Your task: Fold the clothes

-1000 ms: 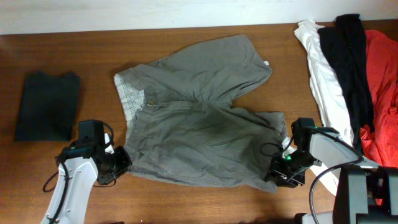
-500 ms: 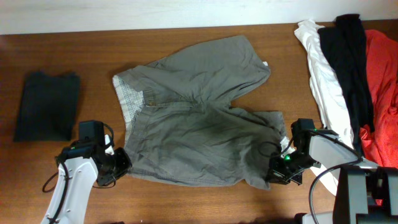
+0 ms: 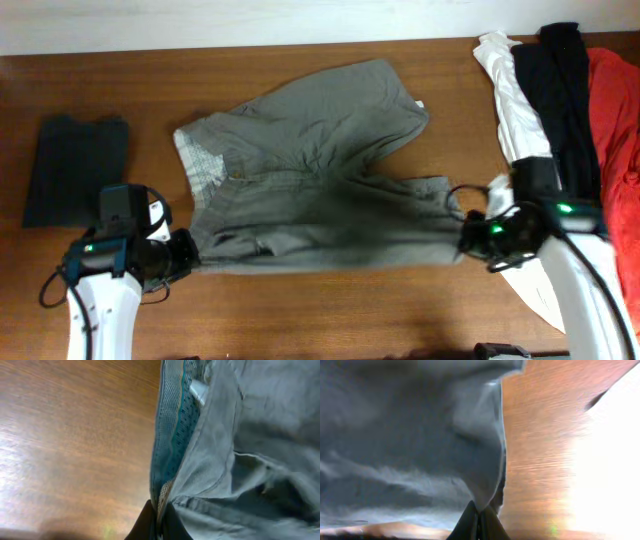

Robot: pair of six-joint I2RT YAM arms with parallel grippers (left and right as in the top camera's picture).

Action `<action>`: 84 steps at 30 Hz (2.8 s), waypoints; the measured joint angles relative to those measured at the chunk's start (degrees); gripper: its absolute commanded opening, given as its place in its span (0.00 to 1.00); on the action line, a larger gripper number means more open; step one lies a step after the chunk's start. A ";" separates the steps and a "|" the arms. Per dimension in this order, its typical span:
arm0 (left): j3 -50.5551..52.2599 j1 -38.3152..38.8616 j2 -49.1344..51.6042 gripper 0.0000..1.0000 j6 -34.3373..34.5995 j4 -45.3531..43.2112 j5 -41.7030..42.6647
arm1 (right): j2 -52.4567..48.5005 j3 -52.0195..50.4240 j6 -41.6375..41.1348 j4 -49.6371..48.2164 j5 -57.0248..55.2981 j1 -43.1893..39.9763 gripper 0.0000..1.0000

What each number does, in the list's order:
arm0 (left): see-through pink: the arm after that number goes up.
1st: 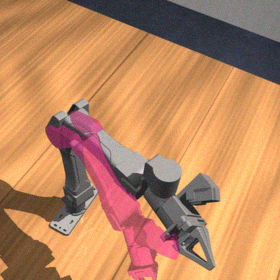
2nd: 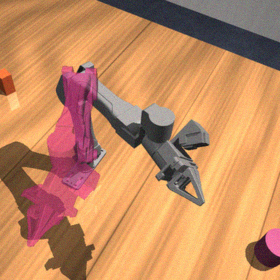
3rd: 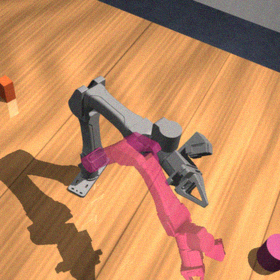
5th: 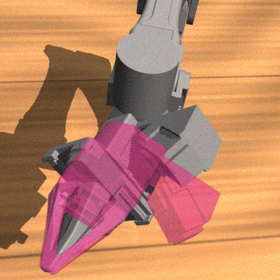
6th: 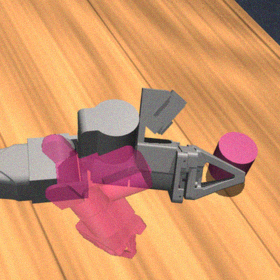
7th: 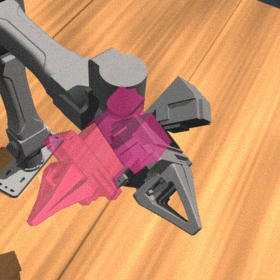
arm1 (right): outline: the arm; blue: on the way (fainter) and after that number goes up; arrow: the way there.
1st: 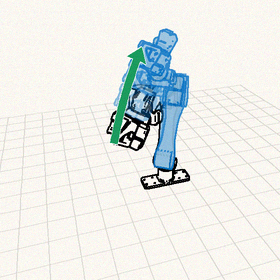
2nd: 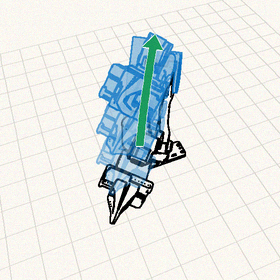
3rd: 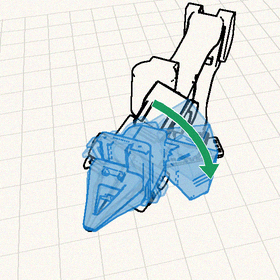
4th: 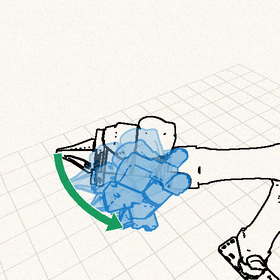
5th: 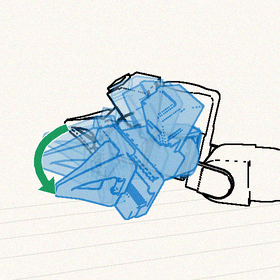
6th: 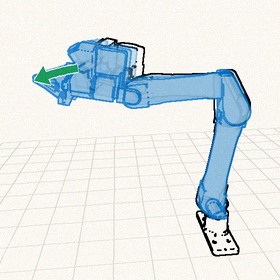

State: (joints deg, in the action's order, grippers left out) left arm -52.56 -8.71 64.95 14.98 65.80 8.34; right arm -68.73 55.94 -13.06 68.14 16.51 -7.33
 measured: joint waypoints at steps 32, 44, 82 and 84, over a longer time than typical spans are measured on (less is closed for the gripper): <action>-13.97 0.83 7.93 0.00 -2.23 -6.25 2.19 | -19.63 27.47 11.76 -15.10 3.08 -0.22 0.05; -13.57 0.81 27.87 0.00 4.44 -21.55 -6.51 | -38.32 27.47 13.99 -36.94 0.66 7.91 0.06; -24.13 1.88 21.64 0.57 5.18 -20.04 -5.07 | -42.49 27.65 18.43 -28.11 14.27 11.17 0.21; -22.75 3.98 22.36 0.57 5.16 -20.17 -4.44 | -42.21 27.78 20.37 -26.23 15.98 12.61 0.21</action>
State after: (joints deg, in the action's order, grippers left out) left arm -75.31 -4.73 87.31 20.14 45.63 3.90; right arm -110.93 83.72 7.31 41.91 32.49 5.28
